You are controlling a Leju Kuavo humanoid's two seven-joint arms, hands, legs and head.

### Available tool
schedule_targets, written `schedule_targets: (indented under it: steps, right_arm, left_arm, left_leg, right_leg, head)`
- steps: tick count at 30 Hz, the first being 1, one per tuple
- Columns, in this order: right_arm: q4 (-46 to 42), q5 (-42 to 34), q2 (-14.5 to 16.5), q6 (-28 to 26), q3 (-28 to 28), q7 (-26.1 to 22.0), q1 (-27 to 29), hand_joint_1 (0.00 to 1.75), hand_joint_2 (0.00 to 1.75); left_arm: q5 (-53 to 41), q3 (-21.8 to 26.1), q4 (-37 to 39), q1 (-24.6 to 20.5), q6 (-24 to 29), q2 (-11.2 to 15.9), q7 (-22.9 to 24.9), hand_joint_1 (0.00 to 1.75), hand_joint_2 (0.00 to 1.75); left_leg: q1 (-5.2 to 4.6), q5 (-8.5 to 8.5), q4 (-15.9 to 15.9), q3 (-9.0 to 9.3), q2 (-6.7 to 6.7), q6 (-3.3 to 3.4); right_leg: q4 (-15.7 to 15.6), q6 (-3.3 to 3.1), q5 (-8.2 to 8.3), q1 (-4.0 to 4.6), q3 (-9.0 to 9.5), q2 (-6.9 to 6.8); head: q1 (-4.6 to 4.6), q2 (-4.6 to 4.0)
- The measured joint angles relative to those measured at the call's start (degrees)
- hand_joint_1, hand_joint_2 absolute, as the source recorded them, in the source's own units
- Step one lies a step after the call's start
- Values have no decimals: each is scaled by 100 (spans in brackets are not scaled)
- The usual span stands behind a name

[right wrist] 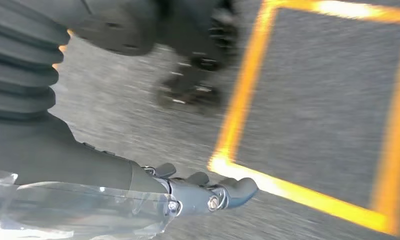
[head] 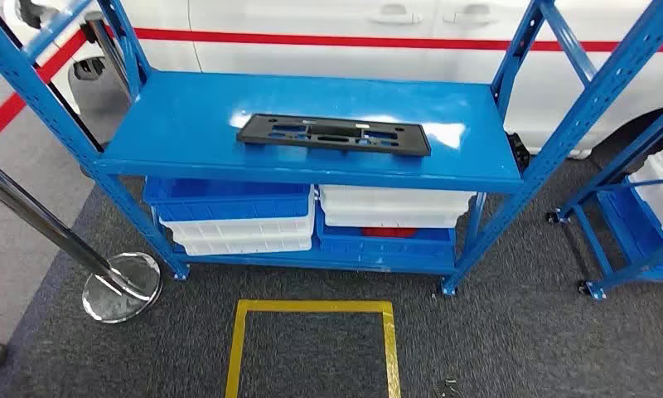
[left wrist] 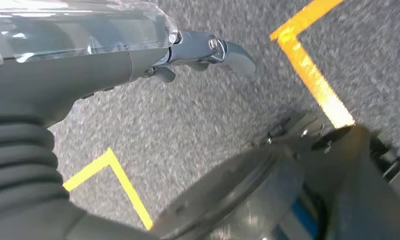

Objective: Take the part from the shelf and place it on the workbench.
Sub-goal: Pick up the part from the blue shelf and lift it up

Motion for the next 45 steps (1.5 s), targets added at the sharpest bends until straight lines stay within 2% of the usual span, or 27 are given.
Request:
schedule_targets:
  steps: [2, 3, 4, 5, 7, 8, 10, 14, 16, 18, 19, 20, 21, 22, 24, 25, 29, 31, 33, 34, 35, 36, 38, 39, 41, 44, 45]
  right_arm:
    - [-136, -69, -18, 44, 65, -54, -17, 0, 0]
    - [-274, -138, -34, 89, 129, -107, -34, 0, 0]
    - [-416, -207, -49, 137, 194, -161, -49, 0, 0]
    - [-564, -277, -62, 189, 259, -214, -68, 0, 0]
    - [-887, -421, -91, 301, 400, -325, -131, 0, 0]
    - [-1047, -492, -102, 357, 475, -378, -181, 0, 0]
    - [-1375, -638, -118, 470, 633, -484, -284, 0, 0]
    - [-2085, -947, -127, 688, 951, -694, -453, 0, 0]
    - [-2432, -1105, -138, 790, 1103, -798, -552, 0, 0]
    - [-2780, -1273, -154, 902, 1268, -901, -632, 0, 0]
    - [-2945, -1355, -158, 960, 1352, -950, -665, 0, 0]
    - [-3112, -1437, -160, 1019, 1436, -1001, -698, 0, 0]
    - [-3281, -1520, -162, 1076, 1517, -1052, -733, 0, 0]
    - [-3458, -1608, -164, 1133, 1596, -1107, -775, 0, 0]
    - [-3799, -1781, -172, 1248, 1739, -1213, -868, 0, 0]
    - [-3967, -1866, -178, 1308, 1803, -1263, -907, 0, 0]
    - [-4634, -2194, -203, 1556, 2045, -1464, -1011, 0, 0]
    - [-4964, -2364, -228, 1680, 2176, -1568, -1081, 0, 0]
    - [-5286, -2539, -262, 1807, 2312, -1671, -1131, 0, 0]
    - [-5447, -2626, -278, 1870, 2379, -1721, -1142, 0, 0]
    - [-5611, -2713, -290, 1936, 2444, -1775, -1154, 0, 0]
    - [-5778, -2796, -301, 2005, 2507, -1828, -1171, 0, 0]
    - [-6126, -2961, -314, 2147, 2622, -1939, -1219, 0, 0]
    - [-6299, -3038, -317, 2218, 2676, -1991, -1243, 0, 0]
    - [-6648, -3184, -319, 2361, 2783, -2096, -1275, 0, 0]
    - [-7165, -3396, -321, 2582, 2921, -2235, -1291, 0, 0]
    - [-7322, -3466, -321, 2656, 2958, -2260, -1299, 0, 0]
  left_arm:
    - [1, -36, 14, -8, 6, 3, -11, 0, 0]
    - [2, -76, 28, -16, 14, 6, -25, 0, 0]
    - [2, -113, 39, -21, 23, 7, -39, 0, 0]
    - [1, -149, 48, -25, 34, 8, -54, 0, 0]
    - [0, -225, 58, -38, 55, 8, -81, 0, 0]
    - [0, -259, 66, -52, 65, 9, -94, 0, 0]
    - [0, -321, 90, -84, 83, 14, -121, 0, 0]
    - [-2, -429, 133, -116, 103, 28, -180, 0, 0]
    - [-5, -469, 152, -137, 110, 31, -205, 0, 0]
    - [-7, -516, 175, -163, 117, 34, -234, 0, 0]
    - [-7, -543, 185, -170, 120, 35, -249, 0, 0]
    - [-7, -565, 197, -172, 123, 37, -262, 0, 0]
    - [-7, -581, 207, -174, 127, 39, -274, 0, 0]
    - [-7, -591, 217, -179, 134, 45, -285, 0, 0]
    - [-6, -612, 246, -200, 152, 60, -306, 0, 0]
    - [-5, -630, 258, -214, 160, 65, -319, 0, 0]
    - [-2, -722, 290, -236, 173, 70, -373, 0, 0]
    - [-2, -747, 302, -260, 176, 70, -395, 0, 0]
    - [2, -787, 321, -289, 178, 73, -416, 0, 0]
    - [3, -816, 335, -296, 178, 74, -427, 0, 0]
    - [4, -843, 344, -299, 178, 75, -441, 0, 0]
    - [1, -865, 351, -301, 178, 75, -456, 0, 0]
    - [1, -900, 359, -313, 178, 74, -486, 0, 0]
    - [0, -921, 365, -326, 178, 74, -500, 0, 0]
    - [1, -978, 386, -357, 178, 76, -526, 0, 0]
    - [-1, -1048, 420, -388, 178, 96, -571, 0, 0]
    - [-1, -1073, 427, -396, 178, 104, -586, 0, 0]
  left_leg:
    - [-4, -2, 4, -3, -9, 1]
    - [-6, -6, 11, -5, -21, 0]
    - [-7, -15, 22, -4, -38, -7]
    - [-5, -29, 38, 0, -56, -19]
    - [4, -76, 92, 10, -86, -65]
    - [-3, -104, 130, 1, -94, -99]
    - [-21, -136, 172, -26, -100, -174]
    - [0, -214, 272, -76, -72, -306]
    - [5, -503, 814, -327, -34, -334]
    - [5, -816, 1605, -727, -22, -343]
    - [5, -847, 1832, -854, -20, -341]
    - [4, -764, 1846, -881, -17, -330]
    - [3, -575, 1625, -797, -14, -309]
    - [0, -332, 1230, -632, -6, -277]
    - [-31, -41, 512, -320, 13, -212]
    - [-49, -3, 325, -247, 16, -189]
    - [-55, 2, 198, -218, 3, -81]
    - [-37, 28, 143, -195, 3, -18]
    - [-49, 19, 138, -191, -2, 18]
    - [-54, 9, 140, -184, -7, 26]
    - [-57, -4, 144, -171, -13, 28]
    - [-58, -21, 149, -149, -20, 24]
    - [-61, -73, 168, -95, -34, -6]
    - [-72, -101, 187, -83, -41, -31]
    - [-89, -132, 201, -91, -51, -90]
    - [-92, -181, 228, -96, -44, -178]
    - [-89, -247, 350, -138, -34, -206]
  right_leg:
    - [403, 8, -153, -1, -208, 7]
    - [718, 15, -247, -2, -379, 12]
    - [867, 23, -229, -5, -479, 16]
    - [799, 29, -96, -10, -480, 17]
    - [126, 30, 343, -24, -221, 22]
    - [-214, 19, 490, -17, -83, 31]
    - [-516, -37, 558, 11, 28, 48]
    - [-539, -200, 569, 19, 13, 39]
    - [-556, -260, 570, 20, 23, 16]
    - [-553, -288, 558, 44, 27, -8]
    - [-551, -296, 552, 57, 35, -16]
    - [-550, -299, 544, 66, 49, -19]
    - [-549, -297, 533, 72, 69, -19]
    - [-549, -290, 519, 76, 90, -19]
    - [-541, -250, 496, 97, 107, -20]
    - [-540, -222, 492, 103, 102, -22]
    - [-509, -94, 447, 91, 80, -27]
    - [-92, -53, 193, 84, -110, -4]
    - [659, -30, -127, 85, -484, 14]
    - [943, -21, -190, 84, -639, 19]
    - [1031, -15, -135, 83, -711, 21]
    - [901, -16, 28, 82, -676, 21]
    - [177, -43, 476, 84, -373, 23]
    - [-174, -69, 603, 93, -221, 24]
    - [-491, -130, 629, 118, -93, 29]
    - [-555, -226, 602, 99, -55, 29]
    - [-578, -263, 595, 81, -21, 25]
  head:
    - [0, 0]
    - [0, 0]
    - [0, 0]
    - [0, 0]
    - [0, 0]
    - [0, 0]
    - [-2, 0]
    - [-4, 0]
    - [-4, 0]
    - [-4, 0]
    - [-4, 0]
    - [-4, 0]
    - [-4, 0]
    - [-4, 0]
    - [-4, 0]
    - [-4, 0]
    - [-3, 0]
    - [-3, 0]
    - [-3, 0]
    - [-3, 0]
    - [-3, 0]
    - [-3, 0]
    - [-2, 0]
    - [-2, 0]
    - [-3, 0]
    - [-4, 0]
    - [-4, 0]
